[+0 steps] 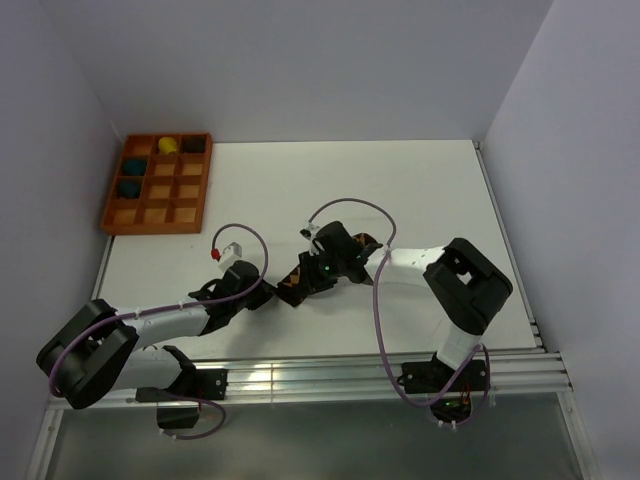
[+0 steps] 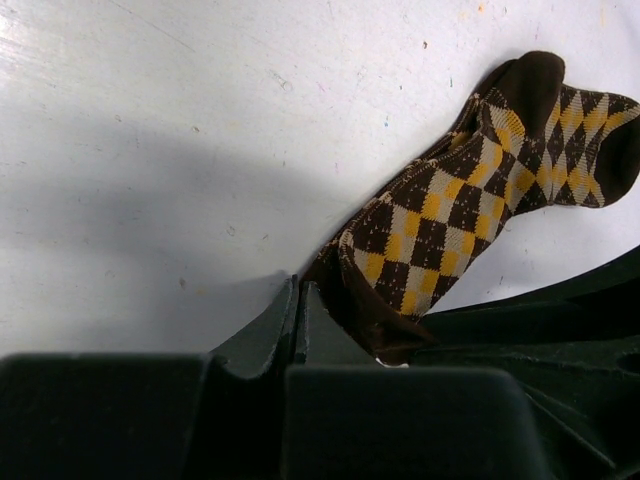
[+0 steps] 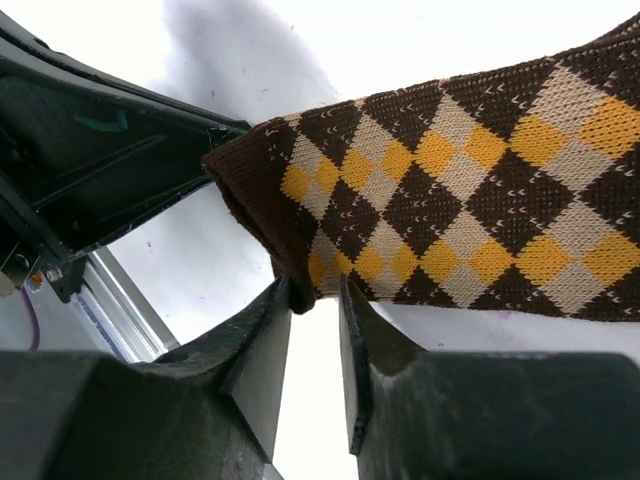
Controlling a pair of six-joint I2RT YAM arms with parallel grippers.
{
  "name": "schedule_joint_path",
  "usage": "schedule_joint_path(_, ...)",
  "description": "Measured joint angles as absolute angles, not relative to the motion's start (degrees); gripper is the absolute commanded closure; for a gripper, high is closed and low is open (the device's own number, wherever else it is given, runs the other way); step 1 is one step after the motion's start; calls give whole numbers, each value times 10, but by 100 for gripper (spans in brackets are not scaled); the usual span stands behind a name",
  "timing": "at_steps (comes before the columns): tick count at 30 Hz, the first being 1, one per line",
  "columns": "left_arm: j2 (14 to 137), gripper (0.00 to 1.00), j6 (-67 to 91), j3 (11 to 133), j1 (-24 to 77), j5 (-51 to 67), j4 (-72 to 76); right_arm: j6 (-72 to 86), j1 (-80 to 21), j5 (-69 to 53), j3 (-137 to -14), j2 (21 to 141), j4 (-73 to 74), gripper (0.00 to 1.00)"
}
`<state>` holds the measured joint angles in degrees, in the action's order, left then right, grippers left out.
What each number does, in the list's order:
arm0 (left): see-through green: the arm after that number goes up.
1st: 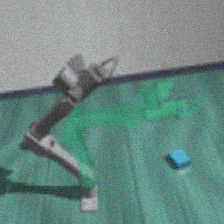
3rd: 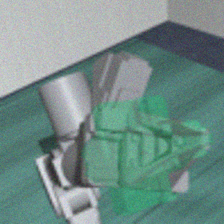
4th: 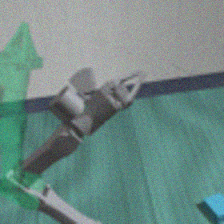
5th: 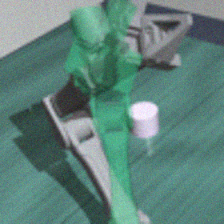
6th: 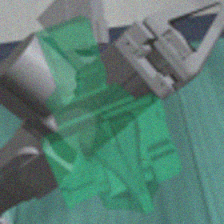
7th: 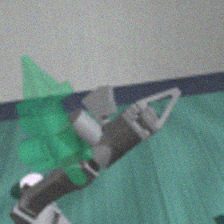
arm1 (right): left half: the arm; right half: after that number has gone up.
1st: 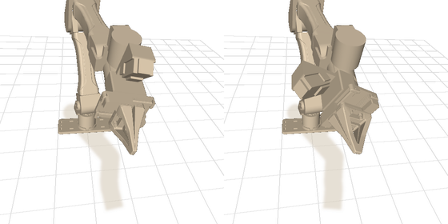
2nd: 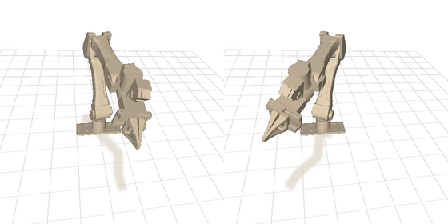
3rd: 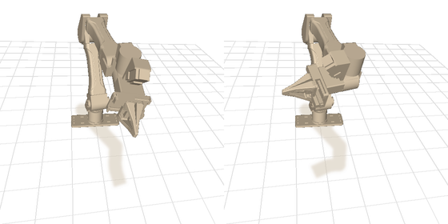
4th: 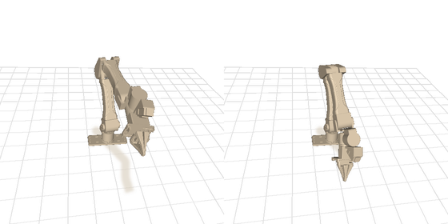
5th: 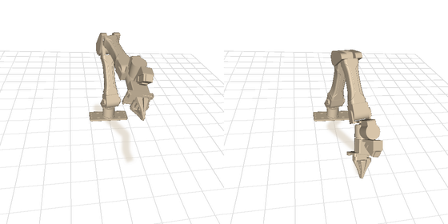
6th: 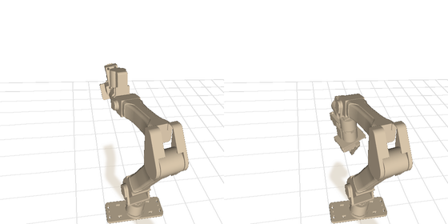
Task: Roll the socks
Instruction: Roll the sock at the center of the board.
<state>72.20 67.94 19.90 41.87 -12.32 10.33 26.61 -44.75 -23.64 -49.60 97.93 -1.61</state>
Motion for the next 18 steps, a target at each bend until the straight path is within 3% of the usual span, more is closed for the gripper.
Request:
schedule_joint_path(8,722,100,675,199,419,-123,103,247,-456,-235,-496,979,-15,100)
schedule_joint_path(18,721,100,667,200,419,-122,100,194,-498,-181,-521,979,38,100)
